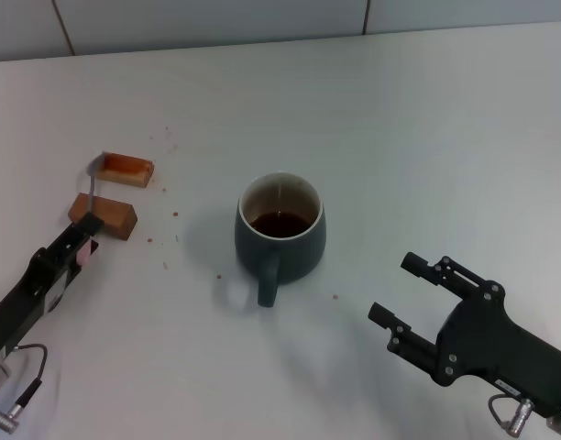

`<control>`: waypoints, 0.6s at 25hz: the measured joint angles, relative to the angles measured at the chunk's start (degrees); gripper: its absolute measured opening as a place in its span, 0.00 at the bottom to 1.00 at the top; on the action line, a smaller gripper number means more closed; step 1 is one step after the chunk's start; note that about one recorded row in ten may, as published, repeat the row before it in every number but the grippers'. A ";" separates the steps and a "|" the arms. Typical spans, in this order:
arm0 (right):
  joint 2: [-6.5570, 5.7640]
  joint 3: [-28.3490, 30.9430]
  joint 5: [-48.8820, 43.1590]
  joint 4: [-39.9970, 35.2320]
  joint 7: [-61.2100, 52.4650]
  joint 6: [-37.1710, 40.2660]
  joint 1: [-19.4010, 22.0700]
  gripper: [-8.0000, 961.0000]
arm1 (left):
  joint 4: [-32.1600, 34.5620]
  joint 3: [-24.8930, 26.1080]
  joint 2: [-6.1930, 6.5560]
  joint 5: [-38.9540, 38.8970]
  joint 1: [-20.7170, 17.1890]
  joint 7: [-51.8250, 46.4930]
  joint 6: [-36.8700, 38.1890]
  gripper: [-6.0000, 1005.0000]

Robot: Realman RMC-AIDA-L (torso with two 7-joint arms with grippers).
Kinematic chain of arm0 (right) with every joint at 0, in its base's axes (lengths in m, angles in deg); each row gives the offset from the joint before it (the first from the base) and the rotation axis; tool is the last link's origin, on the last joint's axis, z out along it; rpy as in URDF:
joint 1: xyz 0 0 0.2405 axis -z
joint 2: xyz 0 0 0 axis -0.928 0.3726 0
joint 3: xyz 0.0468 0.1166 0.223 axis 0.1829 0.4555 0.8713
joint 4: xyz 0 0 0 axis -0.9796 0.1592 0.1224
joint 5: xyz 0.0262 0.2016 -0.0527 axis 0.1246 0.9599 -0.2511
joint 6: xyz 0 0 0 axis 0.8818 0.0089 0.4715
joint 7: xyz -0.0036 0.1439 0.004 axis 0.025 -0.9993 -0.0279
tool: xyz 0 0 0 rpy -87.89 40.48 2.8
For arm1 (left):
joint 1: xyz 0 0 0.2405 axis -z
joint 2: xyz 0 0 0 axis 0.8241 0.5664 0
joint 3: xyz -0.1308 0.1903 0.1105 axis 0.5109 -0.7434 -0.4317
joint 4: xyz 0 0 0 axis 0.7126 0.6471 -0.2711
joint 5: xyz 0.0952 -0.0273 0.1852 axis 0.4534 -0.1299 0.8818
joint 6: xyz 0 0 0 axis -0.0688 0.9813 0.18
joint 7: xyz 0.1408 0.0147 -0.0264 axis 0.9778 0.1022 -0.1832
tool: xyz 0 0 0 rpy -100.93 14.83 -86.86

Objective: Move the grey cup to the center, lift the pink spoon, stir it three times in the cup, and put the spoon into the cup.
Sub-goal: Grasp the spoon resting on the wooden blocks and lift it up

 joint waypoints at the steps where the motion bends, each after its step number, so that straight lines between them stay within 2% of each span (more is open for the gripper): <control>1: 0.00 -0.02 0.00 0.00 0.00 0.00 -0.01 0.71 | 0.03 -0.04 0.00 0.00 0.00 -0.12 -0.07 0.60; 9: 0.00 -0.12 0.00 0.00 0.00 0.00 -0.09 0.71 | -0.05 -0.12 0.00 0.08 0.11 -1.34 -0.65 0.52; 15: 0.00 -0.07 0.00 0.00 0.00 0.00 -0.17 0.71 | -0.04 -0.14 0.00 0.10 0.11 -1.58 -0.76 0.52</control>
